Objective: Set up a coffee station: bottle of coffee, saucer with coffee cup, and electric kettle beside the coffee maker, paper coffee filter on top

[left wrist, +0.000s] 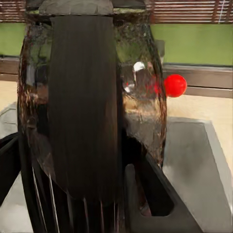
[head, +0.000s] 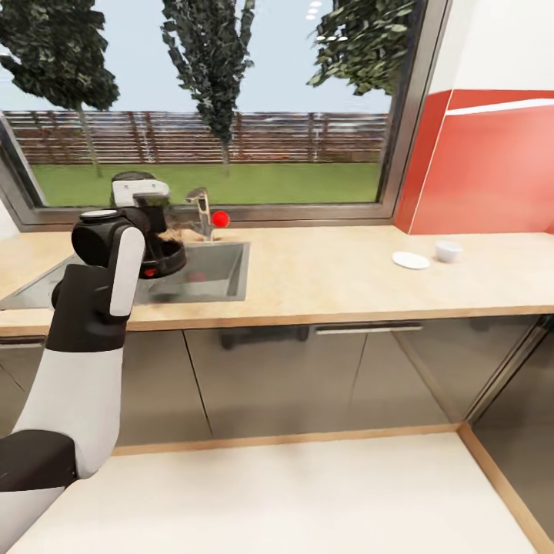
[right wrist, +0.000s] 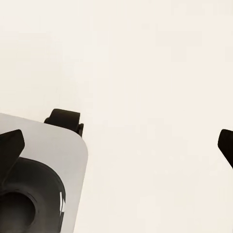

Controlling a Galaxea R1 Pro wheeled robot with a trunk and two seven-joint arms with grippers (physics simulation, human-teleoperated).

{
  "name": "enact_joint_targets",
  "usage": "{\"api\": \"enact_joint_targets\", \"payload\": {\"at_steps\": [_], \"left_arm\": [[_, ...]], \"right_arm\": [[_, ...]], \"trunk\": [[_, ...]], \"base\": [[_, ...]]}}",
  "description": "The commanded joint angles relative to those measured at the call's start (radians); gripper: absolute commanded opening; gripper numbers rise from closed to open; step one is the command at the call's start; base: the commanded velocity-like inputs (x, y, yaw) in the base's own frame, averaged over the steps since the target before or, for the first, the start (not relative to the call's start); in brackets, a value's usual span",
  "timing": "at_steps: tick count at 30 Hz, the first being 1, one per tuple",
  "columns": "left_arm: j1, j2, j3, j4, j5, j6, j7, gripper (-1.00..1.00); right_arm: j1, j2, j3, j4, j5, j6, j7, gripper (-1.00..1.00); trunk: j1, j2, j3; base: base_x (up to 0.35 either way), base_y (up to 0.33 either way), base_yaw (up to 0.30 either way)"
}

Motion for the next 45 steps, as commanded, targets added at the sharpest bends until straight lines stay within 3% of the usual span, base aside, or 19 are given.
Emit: {"api": "enact_joint_targets", "payload": {"at_steps": [1, 13, 36, 45], "left_arm": [[-0.001, 0.001, -0.002, -0.001, 0.004, 0.003, 0.011, -1.00], [-0.001, 0.001, -0.003, 0.021, 0.004, 0.003, 0.011, -1.00], [-0.001, 0.001, -0.003, 0.048, 0.004, 0.003, 0.011, -1.00], [-0.001, 0.001, -0.002, 0.051, 0.004, 0.003, 0.011, -1.00]], "right_arm": [[-0.001, -0.001, 0.004, 0.001, 0.005, -0.002, 0.000, 1.00], [-0.001, -0.001, 0.004, 0.001, 0.005, -0.002, 0.000, 1.00], [-0.001, -0.001, 0.004, 0.001, 0.006, -0.002, 0.000, 1.00], [-0.001, -0.001, 0.006, 0.001, 0.006, -0.002, 0.000, 1.00]], "trunk": [[0.000, 0.000, -0.001], [0.000, 0.000, -0.001], [0.000, 0.000, -0.001], [0.000, 0.000, -0.001]], "base": [[0.069, 0.067, 0.271], [0.163, 0.164, 0.202], [0.020, 0.036, 0.267], [0.100, 0.131, 0.053]]}}
